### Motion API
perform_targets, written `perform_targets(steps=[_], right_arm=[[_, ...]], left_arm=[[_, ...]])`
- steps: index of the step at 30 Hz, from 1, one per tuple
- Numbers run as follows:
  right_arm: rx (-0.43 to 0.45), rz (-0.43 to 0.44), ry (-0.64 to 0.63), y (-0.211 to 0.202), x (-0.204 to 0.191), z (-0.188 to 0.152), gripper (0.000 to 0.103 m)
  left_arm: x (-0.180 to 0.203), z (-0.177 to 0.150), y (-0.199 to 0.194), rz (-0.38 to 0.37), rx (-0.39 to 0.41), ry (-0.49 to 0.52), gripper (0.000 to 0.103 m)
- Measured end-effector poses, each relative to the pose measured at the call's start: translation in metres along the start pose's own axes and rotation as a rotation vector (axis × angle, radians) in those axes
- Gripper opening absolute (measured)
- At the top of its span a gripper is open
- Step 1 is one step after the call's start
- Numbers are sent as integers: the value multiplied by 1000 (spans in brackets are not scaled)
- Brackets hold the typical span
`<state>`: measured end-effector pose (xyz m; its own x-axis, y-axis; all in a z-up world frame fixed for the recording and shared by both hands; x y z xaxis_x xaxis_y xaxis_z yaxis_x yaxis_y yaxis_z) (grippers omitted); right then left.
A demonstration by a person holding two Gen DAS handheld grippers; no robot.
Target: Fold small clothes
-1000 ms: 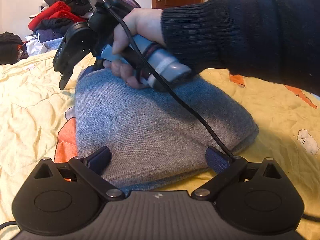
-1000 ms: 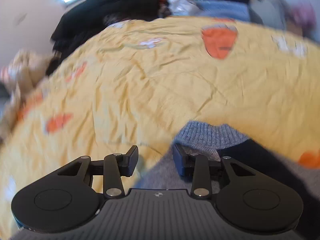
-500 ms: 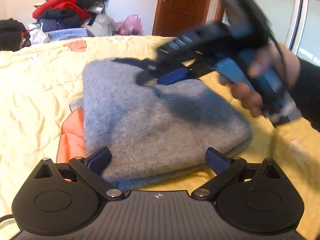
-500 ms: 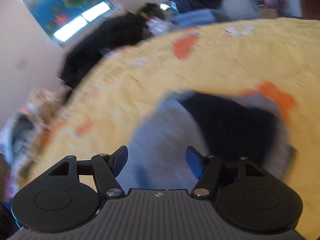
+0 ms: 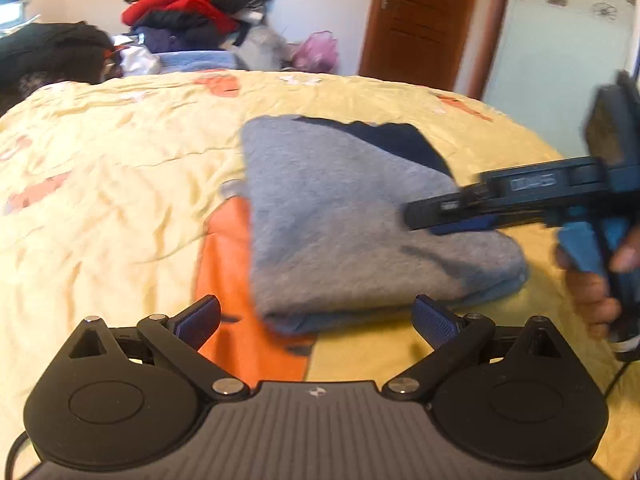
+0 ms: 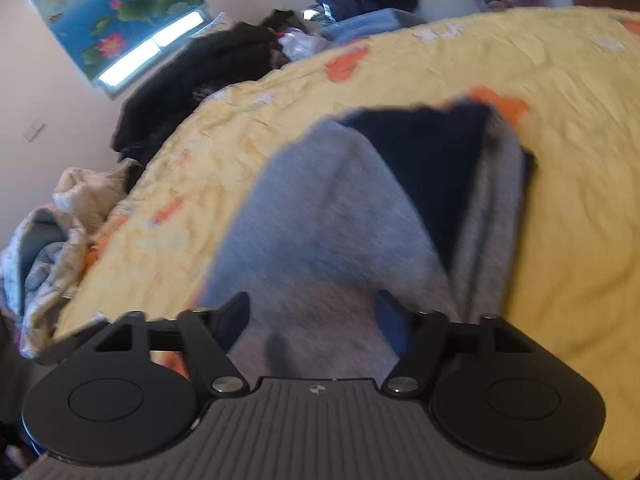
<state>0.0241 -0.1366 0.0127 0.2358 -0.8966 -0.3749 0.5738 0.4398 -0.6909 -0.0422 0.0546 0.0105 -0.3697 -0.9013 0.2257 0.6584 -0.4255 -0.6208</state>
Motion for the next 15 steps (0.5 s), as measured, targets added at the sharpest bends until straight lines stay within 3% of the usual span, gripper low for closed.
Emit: perform_targets(steps=[2,4,8,11,15], right_arm=[[18,-15,48,-21,3,-2,61],[79,-68,3,-44,1,-6,69],[173,-266,-87,-71,2,-26,83],[158,-392,-93,-68,9,-48,92],[94,-459,-15,-64,23,-74,101]], left_arm=[[-1,3,-8,26,30,-8,103],[-6,3,-16,36,61,-38,103],[-12,1,-5,71,68,-115,103],[-3,-7,6,63,62,-114,103],[14,-13,16,71,61,-27,103]])
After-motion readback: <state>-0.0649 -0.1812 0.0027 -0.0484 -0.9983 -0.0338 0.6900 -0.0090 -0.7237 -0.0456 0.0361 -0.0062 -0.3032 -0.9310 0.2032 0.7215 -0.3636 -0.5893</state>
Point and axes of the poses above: each gripper's, at about its wrist camera, not at the fingertips, and y roughly the way its jaws point, x to its right, z to its top, the point moved 4 cm from there along y, roughly the way its jaws point, and after that the axes turned 9 degrees about -z, right-handed, at the moved point
